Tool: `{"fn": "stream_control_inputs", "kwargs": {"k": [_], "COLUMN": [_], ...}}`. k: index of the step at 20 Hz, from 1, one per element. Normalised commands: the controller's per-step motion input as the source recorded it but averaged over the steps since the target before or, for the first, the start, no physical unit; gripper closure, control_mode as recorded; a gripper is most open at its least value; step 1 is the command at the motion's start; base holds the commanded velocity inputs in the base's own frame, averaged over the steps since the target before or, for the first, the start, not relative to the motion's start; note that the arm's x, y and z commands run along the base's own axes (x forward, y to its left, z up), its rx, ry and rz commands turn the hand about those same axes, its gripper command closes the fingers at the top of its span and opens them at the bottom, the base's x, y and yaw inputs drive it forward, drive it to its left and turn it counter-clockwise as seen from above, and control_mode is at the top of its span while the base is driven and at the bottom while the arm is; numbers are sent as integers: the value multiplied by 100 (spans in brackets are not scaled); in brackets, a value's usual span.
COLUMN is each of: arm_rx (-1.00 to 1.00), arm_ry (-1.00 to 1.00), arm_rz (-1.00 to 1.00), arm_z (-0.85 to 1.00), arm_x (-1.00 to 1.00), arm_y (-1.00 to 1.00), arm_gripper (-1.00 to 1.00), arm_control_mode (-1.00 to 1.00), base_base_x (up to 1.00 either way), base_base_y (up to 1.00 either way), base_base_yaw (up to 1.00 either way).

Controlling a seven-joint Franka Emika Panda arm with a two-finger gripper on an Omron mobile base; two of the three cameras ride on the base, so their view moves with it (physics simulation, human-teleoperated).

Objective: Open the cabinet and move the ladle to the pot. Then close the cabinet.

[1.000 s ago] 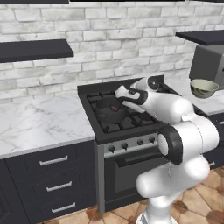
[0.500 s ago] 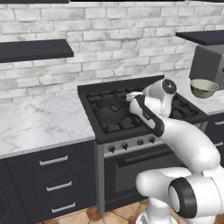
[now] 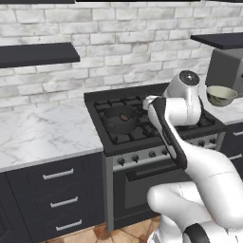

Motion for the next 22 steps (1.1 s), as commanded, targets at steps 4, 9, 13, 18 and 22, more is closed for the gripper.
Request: {"fn": "stream_control_inputs", "kwargs": {"k": [4, 9, 13, 18, 22], "arm_rx": [14, 6, 0, 0, 0], "arm_ry": [0, 6, 25, 18, 13], "arm_rz": [-4, -6, -7, -5, -2], "arm_z": [-27, -39, -30, -21, -31], "arm_x": [-96, -56, -7, -5, -15], "arm_y": [-20, -4, 0, 0, 1], "arm_gripper": [-100, -100, -100, -100, -100], "arm_control_mode": [-100, -100, -100, -100, -100], "base_base_x": [0, 0, 0, 0, 0], "base_base_y": [0, 0, 0, 0, 0], "base_base_yaw": [0, 0, 0, 0, 0]}}
